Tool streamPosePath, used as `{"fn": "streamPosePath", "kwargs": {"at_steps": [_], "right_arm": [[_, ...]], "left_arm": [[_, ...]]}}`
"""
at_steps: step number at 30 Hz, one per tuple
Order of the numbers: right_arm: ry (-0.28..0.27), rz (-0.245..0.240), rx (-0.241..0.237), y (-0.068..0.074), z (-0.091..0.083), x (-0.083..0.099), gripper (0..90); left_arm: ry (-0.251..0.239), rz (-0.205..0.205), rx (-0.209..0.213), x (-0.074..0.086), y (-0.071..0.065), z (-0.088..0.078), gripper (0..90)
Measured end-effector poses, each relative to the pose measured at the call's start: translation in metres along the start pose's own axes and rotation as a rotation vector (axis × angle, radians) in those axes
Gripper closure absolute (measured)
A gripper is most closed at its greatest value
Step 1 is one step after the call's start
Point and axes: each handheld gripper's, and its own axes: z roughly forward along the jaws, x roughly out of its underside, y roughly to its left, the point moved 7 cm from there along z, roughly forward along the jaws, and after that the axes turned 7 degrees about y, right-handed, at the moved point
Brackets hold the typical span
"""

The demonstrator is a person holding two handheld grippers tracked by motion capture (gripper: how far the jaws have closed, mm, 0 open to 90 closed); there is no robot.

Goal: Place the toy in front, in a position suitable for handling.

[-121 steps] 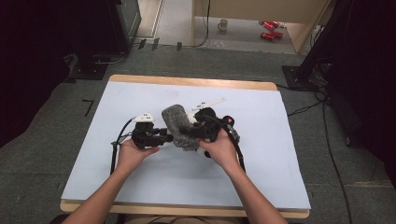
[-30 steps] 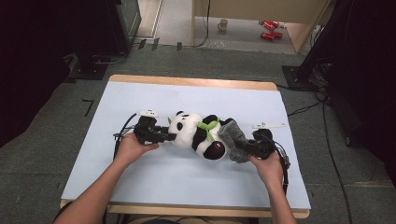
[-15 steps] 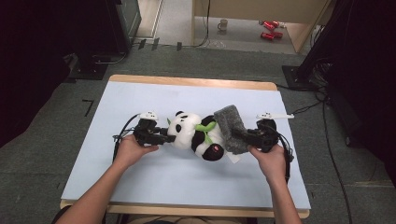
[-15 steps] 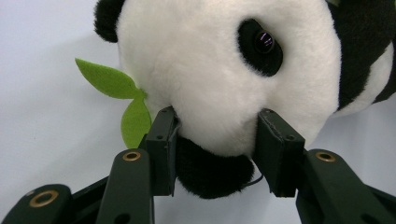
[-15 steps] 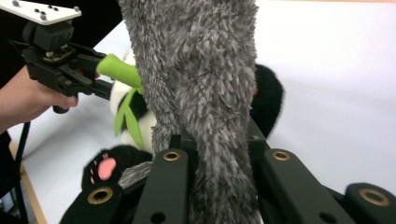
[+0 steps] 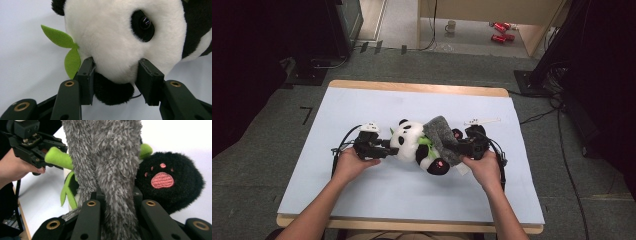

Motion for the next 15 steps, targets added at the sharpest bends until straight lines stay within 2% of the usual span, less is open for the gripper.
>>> {"fn": "streamPosePath", "kwargs": {"at_steps": [15], "right_arm": [[-0.003, 0.023, 0.054, -0.012, -0.005, 0.019, 77.9]], "left_arm": [[0.019, 0.024, 0.007, -0.004, 0.002, -0.002, 52.5]]}}
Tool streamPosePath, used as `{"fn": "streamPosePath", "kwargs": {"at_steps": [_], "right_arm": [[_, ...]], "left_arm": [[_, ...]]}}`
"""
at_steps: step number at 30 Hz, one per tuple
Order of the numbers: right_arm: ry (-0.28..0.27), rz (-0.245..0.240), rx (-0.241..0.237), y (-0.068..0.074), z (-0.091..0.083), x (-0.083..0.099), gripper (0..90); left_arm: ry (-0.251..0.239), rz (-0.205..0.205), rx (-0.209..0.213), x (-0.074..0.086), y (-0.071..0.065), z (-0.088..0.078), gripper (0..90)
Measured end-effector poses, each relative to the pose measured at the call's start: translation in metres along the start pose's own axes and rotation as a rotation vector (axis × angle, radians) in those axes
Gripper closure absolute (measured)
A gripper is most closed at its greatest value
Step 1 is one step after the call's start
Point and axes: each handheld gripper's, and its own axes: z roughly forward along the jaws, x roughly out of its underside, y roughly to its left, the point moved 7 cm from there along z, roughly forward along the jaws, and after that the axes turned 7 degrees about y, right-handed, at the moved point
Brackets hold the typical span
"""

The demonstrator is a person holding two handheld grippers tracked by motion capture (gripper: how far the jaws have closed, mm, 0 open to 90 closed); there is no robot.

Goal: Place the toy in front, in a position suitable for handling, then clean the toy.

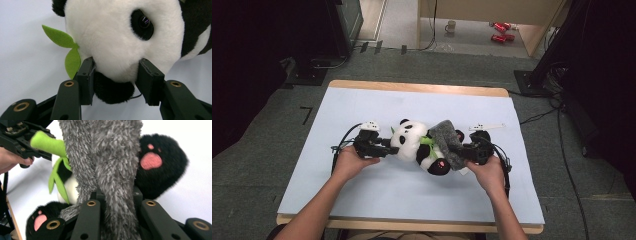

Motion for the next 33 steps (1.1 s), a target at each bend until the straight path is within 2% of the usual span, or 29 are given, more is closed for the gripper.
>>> {"fn": "streamPosePath", "kwargs": {"at_steps": [6, 15, 19, 22, 27, 33], "right_arm": [[0.012, 0.019, 0.022, -0.009, -0.004, 0.012, 77.8], [0.082, 0.063, 0.073, -0.031, -0.008, 0.033, 77.5], [0.103, 0.075, 0.089, -0.034, -0.019, 0.033, 77.4], [0.07, 0.059, 0.096, -0.03, -0.037, 0.024, 77.5], [-0.031, 0.055, 0.045, -0.017, -0.06, 0.002, 77.6], [-0.061, 0.041, 0.025, -0.004, -0.058, -0.015, 77.5]], "left_arm": [[0.001, -0.003, 0.008, -0.004, 0.002, 0.001, 52.5], [0.0, -0.016, 0.018, -0.006, 0.004, 0.002, 52.7], [0.002, -0.013, 0.012, -0.005, 0.004, 0.002, 52.7], [0.003, -0.016, 0.011, -0.003, 0.004, 0.002, 52.6], [0.002, -0.008, 0.0, 0.001, 0.003, 0.002, 52.6], [-0.01, -0.016, -0.009, 0.003, 0.001, 0.003, 52.6]]}}
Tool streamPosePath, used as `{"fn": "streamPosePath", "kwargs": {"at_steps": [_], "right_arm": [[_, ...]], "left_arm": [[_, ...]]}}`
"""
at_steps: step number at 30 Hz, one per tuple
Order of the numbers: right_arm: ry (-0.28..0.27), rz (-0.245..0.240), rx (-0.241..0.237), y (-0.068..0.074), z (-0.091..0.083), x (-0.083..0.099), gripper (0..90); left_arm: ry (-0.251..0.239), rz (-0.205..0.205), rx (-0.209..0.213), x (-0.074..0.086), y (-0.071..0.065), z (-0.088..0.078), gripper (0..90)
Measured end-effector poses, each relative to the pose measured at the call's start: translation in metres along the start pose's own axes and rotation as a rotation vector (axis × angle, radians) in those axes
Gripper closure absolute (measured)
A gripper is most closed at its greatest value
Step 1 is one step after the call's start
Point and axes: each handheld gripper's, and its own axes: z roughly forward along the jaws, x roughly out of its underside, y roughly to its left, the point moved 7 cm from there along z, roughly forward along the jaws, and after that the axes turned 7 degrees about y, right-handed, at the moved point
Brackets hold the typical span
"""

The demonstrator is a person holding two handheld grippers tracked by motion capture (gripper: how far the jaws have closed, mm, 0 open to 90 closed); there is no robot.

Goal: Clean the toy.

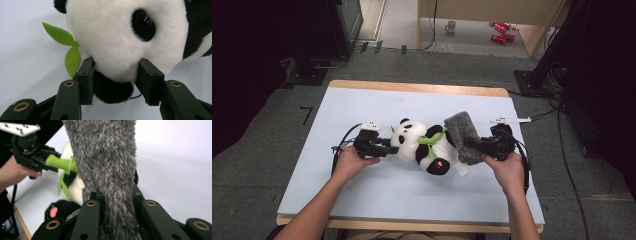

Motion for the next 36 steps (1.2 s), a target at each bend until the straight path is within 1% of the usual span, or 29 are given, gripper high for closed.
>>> {"fn": "streamPosePath", "kwargs": {"at_steps": [2, 5, 7, 8, 10, 11, 13, 14, 16, 19, 22, 28, 30, 31, 33, 36], "right_arm": [[0.0, 0.004, -0.002, 0.001, 0.002, -0.003, 77.5], [-0.036, 0.033, -0.024, 0.004, 0.003, -0.011, 77.1], [-0.063, 0.06, -0.049, 0.006, 0.004, -0.018, 77.1], [-0.066, 0.062, -0.048, 0.007, 0.005, -0.02, 77.1], [-0.055, 0.061, -0.036, 0.006, 0.012, -0.022, 77.0], [-0.034, 0.068, -0.026, 0.003, 0.019, -0.022, 76.6], [-0.022, 0.076, -0.027, -0.002, 0.028, -0.019, 76.5], [-0.021, 0.076, -0.024, -0.004, 0.03, -0.019, 76.5], [-0.014, 0.072, -0.006, -0.009, 0.033, -0.016, 76.5], [-0.021, 0.079, 0.0, -0.014, 0.031, -0.013, 76.4], [-0.027, 0.105, 0.005, -0.022, 0.028, -0.01, 76.4], [-0.029, 0.123, 0.026, -0.031, 0.026, -0.004, 76.5], [-0.024, 0.122, 0.036, -0.032, 0.025, -0.003, 76.6], [-0.021, 0.119, 0.051, -0.034, 0.025, -0.001, 76.6], [-0.013, 0.123, 0.064, -0.038, 0.024, 0.001, 76.7], [-0.01, 0.14, 0.067, -0.041, 0.027, 0.005, 76.8]], "left_arm": [[0.001, 0.009, -0.004, 0.001, -0.001, 0.0, 53.0], [-0.003, 0.038, -0.01, 0.003, -0.001, 0.0, 54.5], [-0.009, 0.037, -0.014, 0.003, -0.002, 0.001, 54.7], [-0.012, 0.037, -0.015, 0.003, -0.002, 0.001, 54.8], [-0.014, 0.037, -0.015, 0.003, -0.001, 0.001, 54.9], [-0.016, 0.036, -0.013, 0.003, -0.001, 0.001, 55.0], [-0.021, 0.029, -0.009, 0.002, -0.001, 0.001, 55.2], [-0.028, 0.02, -0.006, 0.002, -0.001, 0.002, 55.3], [-0.033, 0.015, -0.002, 0.001, -0.001, 0.002, 55.6], [-0.034, 0.013, 0.0, 0.001, -0.001, 0.002, 55.7], [-0.034, 0.011, 0.002, 0.001, -0.001, 0.002, 55.6], [-0.035, 0.003, 0.007, 0.0, 0.0, 0.002, 55.6], [-0.032, 0.004, 0.006, 0.0, 0.0, 0.001, 55.6], [-0.031, 0.004, 0.006, 0.0, 0.0, 0.001, 55.5], [-0.03, 0.006, 0.007, 0.001, 0.0, 0.001, 55.5], [-0.028, 0.006, 0.005, 0.0, 0.0, 0.001, 55.5]]}}
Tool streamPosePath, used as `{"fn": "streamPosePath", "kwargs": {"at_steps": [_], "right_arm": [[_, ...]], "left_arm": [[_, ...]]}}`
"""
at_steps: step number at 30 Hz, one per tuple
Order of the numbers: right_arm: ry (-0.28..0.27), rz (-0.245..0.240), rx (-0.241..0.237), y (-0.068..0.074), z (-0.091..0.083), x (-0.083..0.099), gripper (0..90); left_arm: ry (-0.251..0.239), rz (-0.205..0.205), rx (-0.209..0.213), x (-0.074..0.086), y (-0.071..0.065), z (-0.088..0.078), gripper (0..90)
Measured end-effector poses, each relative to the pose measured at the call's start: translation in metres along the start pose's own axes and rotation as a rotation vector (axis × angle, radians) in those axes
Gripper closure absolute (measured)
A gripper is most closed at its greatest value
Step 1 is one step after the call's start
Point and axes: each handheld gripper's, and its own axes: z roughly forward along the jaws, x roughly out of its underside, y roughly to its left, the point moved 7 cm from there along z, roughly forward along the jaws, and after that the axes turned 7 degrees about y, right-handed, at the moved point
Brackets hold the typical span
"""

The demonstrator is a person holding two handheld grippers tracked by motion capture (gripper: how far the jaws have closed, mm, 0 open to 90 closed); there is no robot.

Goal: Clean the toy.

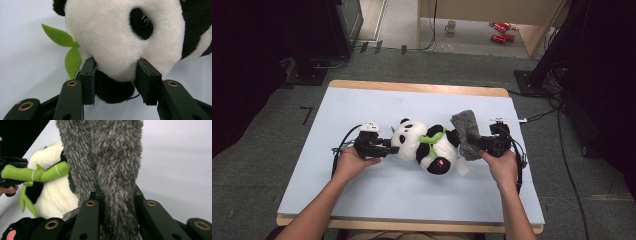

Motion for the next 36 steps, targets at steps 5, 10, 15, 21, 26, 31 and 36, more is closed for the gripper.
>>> {"fn": "streamPosePath", "kwargs": {"at_steps": [5, 10, 15, 21, 26, 31, 36], "right_arm": [[-0.008, 0.014, 0.009, -0.002, 0.007, 0.005, 76.9], [0.058, 0.02, -0.001, -0.005, 0.022, 0.019, 77.2], [0.092, 0.034, 0.003, -0.006, 0.03, 0.027, 77.1], [0.14, 0.028, 0.062, -0.02, 0.025, 0.037, 77.1], [0.038, 0.06, 0.053, -0.026, -0.003, 0.026, 77.0], [0.0, 0.043, 0.036, -0.02, -0.018, 0.018, 77.0], [-0.036, 0.01, 0.012, -0.006, -0.027, 0.006, 77.0]], "left_arm": [[0.005, 0.003, 0.0, 0.0, 0.0, 0.0, 55.5], [0.019, 0.007, 0.005, 0.0, 0.001, 0.0, 55.2], [0.027, 0.009, 0.016, -0.001, 0.002, 0.0, 55.1], [0.034, 0.005, 0.034, -0.001, 0.004, 0.0, 54.7], [0.033, 0.005, 0.038, -0.001, 0.004, 0.001, 54.5], [0.031, 0.006, 0.022, -0.001, 0.002, 0.001, 54.4], [0.021, 0.001, 0.013, 0.0, 0.001, 0.001, 55.2]]}}
